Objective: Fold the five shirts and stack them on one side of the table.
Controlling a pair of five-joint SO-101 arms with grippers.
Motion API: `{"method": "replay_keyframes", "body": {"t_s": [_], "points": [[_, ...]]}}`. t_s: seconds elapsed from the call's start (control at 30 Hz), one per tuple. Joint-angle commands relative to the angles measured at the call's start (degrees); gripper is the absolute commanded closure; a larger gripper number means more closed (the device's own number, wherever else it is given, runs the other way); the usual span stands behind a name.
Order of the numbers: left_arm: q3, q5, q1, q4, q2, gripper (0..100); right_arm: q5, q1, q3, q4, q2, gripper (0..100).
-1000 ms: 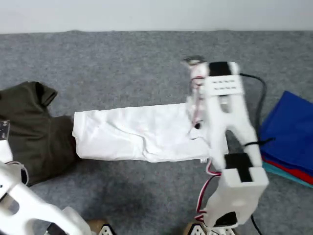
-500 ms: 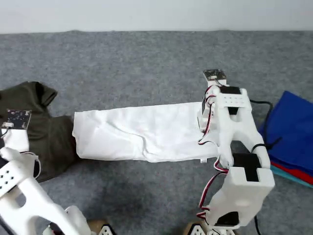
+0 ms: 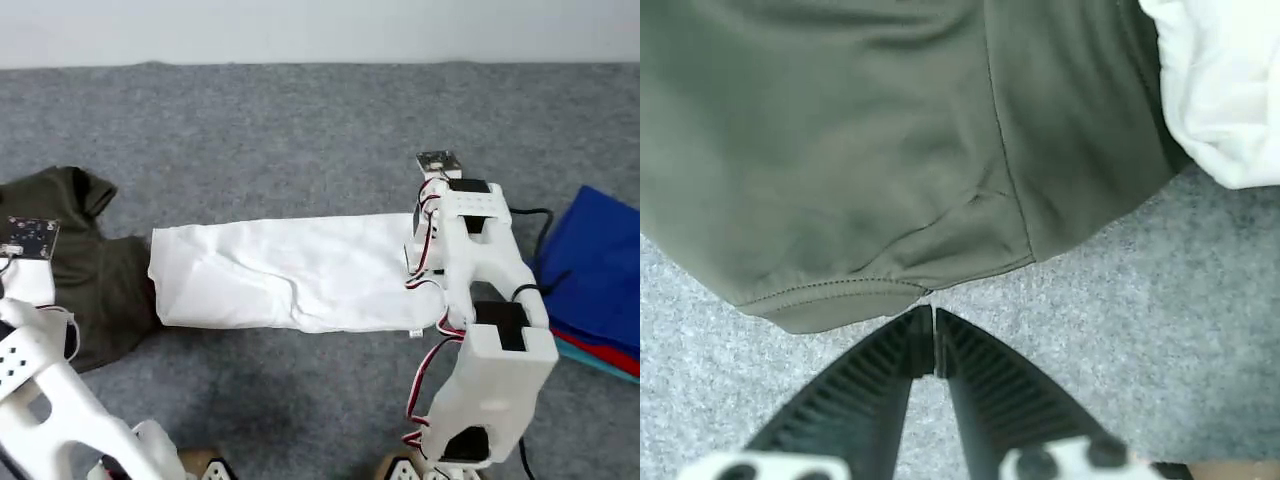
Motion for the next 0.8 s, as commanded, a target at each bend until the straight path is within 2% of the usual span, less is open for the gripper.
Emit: {"method": "replay_keyframes", "body": {"t_s": [0.0,0.23,0.43,0.6,0.77], "points": [[-2.77,0.44,0.35,0.70,-1.76,98,3.16,3.12,-1.93,2.15,-4.53,98.8],[-3.30,0.44,0.35,2.20,-1.93,98,15.12,11.03,-3.69,6.99,-12.88,98.8],[-3.30,0.44,0.35,2.20,-2.02,98,24.35,15.52,-12.40,14.64,-15.52,98.8],[-4.26,0.53,0.35,2.20,-2.11,98,26.73,11.91,-19.87,23.87,-15.69,98.8],[-4.79,0.53,0.26,2.29,-2.11,98,24.70,3.12,-27.08,33.80,-15.87,98.8]]}}
